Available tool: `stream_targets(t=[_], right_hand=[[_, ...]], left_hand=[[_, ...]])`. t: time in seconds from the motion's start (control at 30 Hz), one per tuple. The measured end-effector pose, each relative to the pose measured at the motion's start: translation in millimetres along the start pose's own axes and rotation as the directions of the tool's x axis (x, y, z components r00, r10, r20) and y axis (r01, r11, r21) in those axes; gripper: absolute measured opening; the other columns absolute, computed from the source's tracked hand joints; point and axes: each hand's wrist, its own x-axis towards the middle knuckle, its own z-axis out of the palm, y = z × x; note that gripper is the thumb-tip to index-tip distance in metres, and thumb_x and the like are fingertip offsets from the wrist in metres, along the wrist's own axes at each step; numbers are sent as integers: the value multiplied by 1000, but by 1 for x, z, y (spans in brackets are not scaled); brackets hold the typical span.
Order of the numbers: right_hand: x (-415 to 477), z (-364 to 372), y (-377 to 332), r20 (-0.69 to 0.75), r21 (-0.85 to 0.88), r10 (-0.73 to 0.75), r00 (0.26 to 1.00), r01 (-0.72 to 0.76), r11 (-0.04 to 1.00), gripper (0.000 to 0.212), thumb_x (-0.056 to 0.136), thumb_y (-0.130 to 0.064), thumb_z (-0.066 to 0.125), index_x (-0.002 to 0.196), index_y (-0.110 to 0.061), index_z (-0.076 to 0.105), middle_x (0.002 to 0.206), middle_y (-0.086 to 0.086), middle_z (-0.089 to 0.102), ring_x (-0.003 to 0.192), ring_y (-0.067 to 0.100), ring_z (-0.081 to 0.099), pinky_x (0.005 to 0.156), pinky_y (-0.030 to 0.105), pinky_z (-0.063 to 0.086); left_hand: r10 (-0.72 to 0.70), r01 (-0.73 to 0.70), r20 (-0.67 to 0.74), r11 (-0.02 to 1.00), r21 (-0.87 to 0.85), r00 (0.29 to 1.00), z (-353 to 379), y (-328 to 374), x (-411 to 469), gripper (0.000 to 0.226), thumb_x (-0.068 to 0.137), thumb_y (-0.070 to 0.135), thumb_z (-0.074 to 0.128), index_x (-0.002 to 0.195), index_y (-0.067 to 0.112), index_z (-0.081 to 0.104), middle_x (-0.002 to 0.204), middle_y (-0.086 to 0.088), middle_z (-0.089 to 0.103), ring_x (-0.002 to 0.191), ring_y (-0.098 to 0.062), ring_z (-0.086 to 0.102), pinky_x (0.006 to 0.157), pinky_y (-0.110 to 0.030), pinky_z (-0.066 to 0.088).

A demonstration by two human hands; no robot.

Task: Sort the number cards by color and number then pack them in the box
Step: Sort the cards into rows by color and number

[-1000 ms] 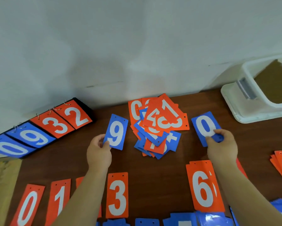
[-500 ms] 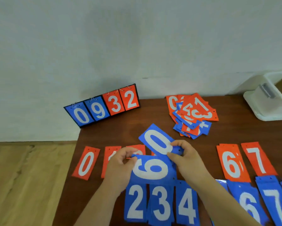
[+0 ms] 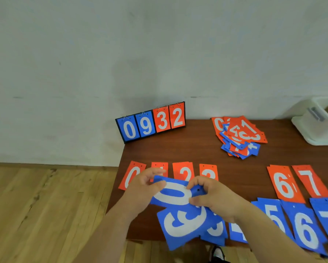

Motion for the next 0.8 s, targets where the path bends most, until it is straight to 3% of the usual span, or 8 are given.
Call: stream_targets(t=[0.07, 0.13, 0.23, 0.43, 0.6, 0.8], right_hand=[[-4, 3, -3, 33, -50, -9, 999, 11, 999, 26, 89, -9, 77, 107, -26, 70, 115, 9, 72, 97, 25, 76, 87, 51, 61], [-6, 5, -3, 13, -61, -16, 1000, 16, 998, 24, 90, -9, 76, 108, -24, 71, 116, 7, 71, 96, 21, 76, 81, 42, 64], [-4, 1, 3, -122, 16, -24, 992, 26, 1000, 18, 91, -7, 74, 104, -20, 73, 112, 8, 70, 93, 23, 76, 79, 44, 64], [1, -2, 19, -237, 15, -54, 970, 59, 998, 15, 91, -9, 75, 94, -23, 74, 108, 4, 70, 94, 24, 73, 78, 45, 64], [-2, -16, 38, -302, 62, -30, 953, 51, 997, 11, 89, -12, 77, 89, -22, 73, 102, 3, 74, 89, 25, 75, 79, 54, 62], [-2, -36, 46, -200, 97, 15, 980, 5, 995, 8, 91, -13, 76, 97, -17, 73, 108, 5, 74, 89, 22, 77, 79, 48, 64]], left_hand=[[-8, 4, 57, 998, 67, 998, -4, 3, -6, 22, 94, 17, 73, 105, 36, 74, 114, 8, 71, 94, -6, 72, 73, -22, 58], [-41, 39, 50, 998, 39, 998, -7, 3, -11, 19, 92, 12, 74, 101, 29, 75, 112, 3, 71, 93, -10, 74, 70, -28, 62], [-86, 91, 84, 994, -59, 993, -9, -3, -21, 24, 88, 7, 78, 96, 29, 79, 112, -1, 73, 100, -16, 74, 77, -38, 64], [-173, 162, 339, 985, 61, 925, 12, -11, -40, 35, 88, 8, 78, 114, 32, 76, 119, 10, 72, 115, -8, 67, 88, -37, 62], [-183, 142, 299, 978, 155, 936, 34, -7, -39, 36, 90, 14, 77, 118, 37, 73, 123, 12, 67, 112, 0, 66, 81, -30, 62], [-227, 221, 187, 974, 50, 956, 58, -16, -47, 37, 89, 11, 78, 119, 33, 74, 122, 10, 69, 111, -3, 68, 83, -34, 63]])
